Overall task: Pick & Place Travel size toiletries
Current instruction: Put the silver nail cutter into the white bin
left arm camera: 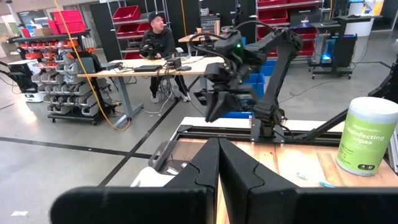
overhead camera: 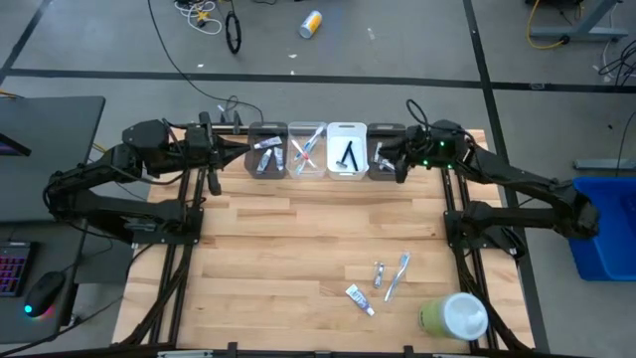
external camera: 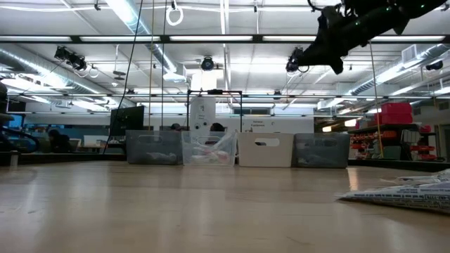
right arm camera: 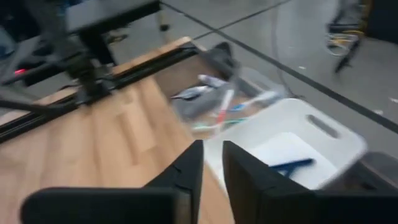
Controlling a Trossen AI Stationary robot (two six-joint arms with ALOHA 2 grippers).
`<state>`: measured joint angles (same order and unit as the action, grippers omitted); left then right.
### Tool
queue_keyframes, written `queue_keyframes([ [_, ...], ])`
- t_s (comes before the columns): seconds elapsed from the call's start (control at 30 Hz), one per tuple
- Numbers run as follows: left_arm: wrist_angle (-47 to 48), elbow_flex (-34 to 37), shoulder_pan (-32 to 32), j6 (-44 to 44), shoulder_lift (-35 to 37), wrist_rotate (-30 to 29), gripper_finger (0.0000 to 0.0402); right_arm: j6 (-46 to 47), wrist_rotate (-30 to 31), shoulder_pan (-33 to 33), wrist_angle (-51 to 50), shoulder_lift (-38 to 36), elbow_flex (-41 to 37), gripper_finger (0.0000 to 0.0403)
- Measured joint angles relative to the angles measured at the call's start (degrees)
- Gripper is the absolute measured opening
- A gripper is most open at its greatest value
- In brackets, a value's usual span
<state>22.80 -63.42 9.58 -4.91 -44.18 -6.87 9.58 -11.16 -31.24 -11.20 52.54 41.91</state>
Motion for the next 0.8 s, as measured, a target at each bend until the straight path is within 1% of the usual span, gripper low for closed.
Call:
queue_keyframes([
  [0.17,0.01,0.00,-0.01,0.07,0.00,0.00,0.0018,-0.04,0.02,7.20,-0.07,-0.23,0.00,0.0030],
  [0.47,-0.01,0.00,-0.02,0.17,-0.02,0.00,0.0018,-2.21,0.04,19.59,1.25,-0.21,0.00,0.0011],
  [0.6,-1.46,0.00,-0.02,0.04,-0.02,0.00,0.0018,-2.56,0.04,23.05,4.98,-0.51,0.05,0.0004],
  [0.7,-3.71,0.00,0.00,-0.07,-0.01,0.00,0.0018,-2.58,0.02,24.32,5.13,-0.39,0.69,0.0004],
  [0.8,-3.97,0.00,-0.02,-0.27,-0.03,0.00,0.0018,-2.56,0.05,26.07,5.30,0.02,0.76,0.0003],
])
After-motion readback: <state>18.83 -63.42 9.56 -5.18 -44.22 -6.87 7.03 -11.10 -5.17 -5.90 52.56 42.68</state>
